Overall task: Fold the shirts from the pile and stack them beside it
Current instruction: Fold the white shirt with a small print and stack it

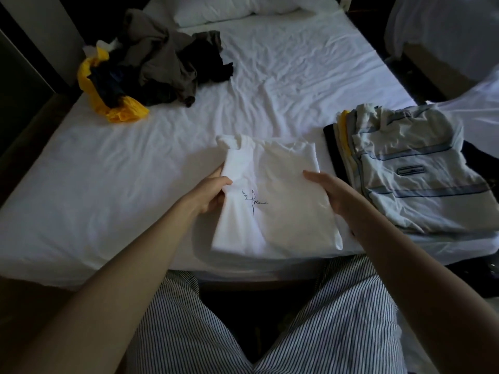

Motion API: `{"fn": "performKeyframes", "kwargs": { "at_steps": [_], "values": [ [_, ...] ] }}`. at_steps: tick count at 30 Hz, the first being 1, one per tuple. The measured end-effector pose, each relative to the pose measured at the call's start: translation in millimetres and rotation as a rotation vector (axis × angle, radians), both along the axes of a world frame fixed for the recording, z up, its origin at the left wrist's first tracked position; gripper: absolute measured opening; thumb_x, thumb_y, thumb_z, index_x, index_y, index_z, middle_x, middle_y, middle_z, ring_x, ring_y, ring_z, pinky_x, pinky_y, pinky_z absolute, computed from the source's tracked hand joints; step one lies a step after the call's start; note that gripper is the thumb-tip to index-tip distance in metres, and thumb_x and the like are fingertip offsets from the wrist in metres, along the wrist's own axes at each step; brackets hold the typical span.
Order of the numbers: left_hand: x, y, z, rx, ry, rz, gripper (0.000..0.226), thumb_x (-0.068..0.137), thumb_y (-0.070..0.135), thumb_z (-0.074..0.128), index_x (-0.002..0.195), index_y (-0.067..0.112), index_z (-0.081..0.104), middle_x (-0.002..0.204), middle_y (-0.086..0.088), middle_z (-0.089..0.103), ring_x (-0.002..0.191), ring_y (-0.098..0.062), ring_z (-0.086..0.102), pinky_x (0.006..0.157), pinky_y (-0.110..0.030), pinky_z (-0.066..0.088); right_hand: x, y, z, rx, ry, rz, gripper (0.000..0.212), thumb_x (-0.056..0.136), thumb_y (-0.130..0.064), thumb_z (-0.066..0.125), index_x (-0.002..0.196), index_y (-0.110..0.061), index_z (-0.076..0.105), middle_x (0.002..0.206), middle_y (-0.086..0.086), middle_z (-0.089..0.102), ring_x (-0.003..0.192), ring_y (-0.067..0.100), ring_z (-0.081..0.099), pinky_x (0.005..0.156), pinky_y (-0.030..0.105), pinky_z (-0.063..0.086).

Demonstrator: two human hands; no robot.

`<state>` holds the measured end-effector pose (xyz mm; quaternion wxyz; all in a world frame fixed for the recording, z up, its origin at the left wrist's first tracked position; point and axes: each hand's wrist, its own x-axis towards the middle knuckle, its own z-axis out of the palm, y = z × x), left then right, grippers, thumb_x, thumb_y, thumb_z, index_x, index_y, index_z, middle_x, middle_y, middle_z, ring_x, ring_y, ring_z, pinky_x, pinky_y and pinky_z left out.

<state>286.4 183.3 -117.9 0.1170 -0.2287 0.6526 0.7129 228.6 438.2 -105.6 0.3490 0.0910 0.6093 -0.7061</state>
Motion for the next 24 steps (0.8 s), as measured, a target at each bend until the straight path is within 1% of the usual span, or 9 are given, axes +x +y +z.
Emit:
{"fn": "performKeyframes", "kwargs": {
  "at_steps": [2,5,7,14,16,19,20,22,24],
  "values": [
    [-4,3,5,0.048,0.051,-0.020,0.061,0.087,-0.004,0.036,0.132,0.036,0.048,0.099,0.000,0.065,0.091,-0.027,0.045,0.065,-0.034,0.035,-1,5,14,-0.024,-0.018,-0.026,0.020,0.095,-0.022,0.048,0.096,-0.008,0.062,0.067,0.007,0.071,0.058,0.019,0.069,0.051,0.028,0.056],
    [-7,16,25,0.120,0.127,-0.045,0.059,0.090,-0.007,0.032,0.132,0.033,0.045,0.104,0.002,0.068,0.092,-0.024,0.058,0.075,-0.033,0.046,-4,17,30,-0.065,-0.005,-0.047,0.031,0.095,-0.025,0.050,0.081,-0.008,0.072,0.064,0.009,0.070,0.054,0.020,0.067,0.047,0.026,0.054],
    [-8,29,40,0.166,0.180,-0.059,0.056,0.092,-0.007,0.030,0.131,0.032,0.044,0.103,0.003,0.068,0.084,-0.017,0.065,0.074,-0.029,0.052,-5,29,40,-0.103,0.027,-0.077,0.040,0.095,-0.025,0.050,0.068,-0.010,0.075,0.063,0.007,0.070,0.051,0.019,0.067,0.044,0.023,0.051],
    [-28,86,78,0.290,0.291,-0.109,0.051,0.095,-0.005,0.029,0.126,0.031,0.045,0.098,0.005,0.070,0.079,-0.011,0.070,0.067,-0.021,0.056,-22,87,69,-0.262,0.079,-0.174,0.037,0.089,-0.025,0.053,0.066,-0.010,0.077,0.074,0.007,0.072,0.063,0.018,0.070,0.058,0.028,0.058],
    [-37,106,88,0.317,0.307,-0.123,0.051,0.095,-0.005,0.028,0.126,0.031,0.045,0.100,0.006,0.070,0.080,-0.011,0.070,0.068,-0.021,0.056,-29,107,81,-0.275,0.114,-0.162,0.019,0.068,-0.026,0.076,0.072,-0.008,0.077,0.084,0.010,0.072,0.071,0.020,0.071,0.061,0.031,0.059],
    [-54,135,104,0.339,0.336,-0.159,0.051,0.095,-0.005,0.028,0.128,0.031,0.044,0.105,0.004,0.067,0.084,-0.011,0.069,0.072,-0.022,0.056,-37,142,98,-0.300,0.163,-0.118,0.063,0.022,-0.028,0.096,0.078,-0.006,0.077,0.083,0.009,0.073,0.073,0.019,0.071,0.059,0.029,0.058],
    [-61,146,108,0.347,0.343,-0.178,0.050,0.095,-0.005,0.028,0.127,0.030,0.045,0.103,0.004,0.068,0.084,-0.012,0.069,0.073,-0.023,0.056,-40,155,105,-0.273,0.209,-0.129,0.064,0.028,-0.030,0.095,0.085,-0.006,0.076,0.082,0.008,0.073,0.073,0.018,0.071,0.061,0.029,0.058],
    [-75,170,115,0.378,0.358,-0.190,0.048,0.095,-0.005,0.028,0.123,0.030,0.047,0.099,0.004,0.070,0.083,-0.013,0.069,0.073,-0.024,0.056,-45,178,121,-0.222,0.262,-0.194,0.036,0.068,-0.031,0.077,0.094,-0.007,0.071,0.080,0.006,0.072,0.073,0.016,0.071,0.062,0.027,0.058],
    [-90,196,119,0.438,0.375,-0.185,0.047,0.095,-0.004,0.027,0.123,0.028,0.047,0.101,0.000,0.069,0.084,-0.016,0.069,0.073,-0.026,0.056,-54,206,131,-0.199,0.276,-0.317,0.030,0.091,-0.027,0.053,0.082,-0.010,0.075,0.075,0.003,0.072,0.069,0.013,0.070,0.060,0.024,0.057]
  ]
}}
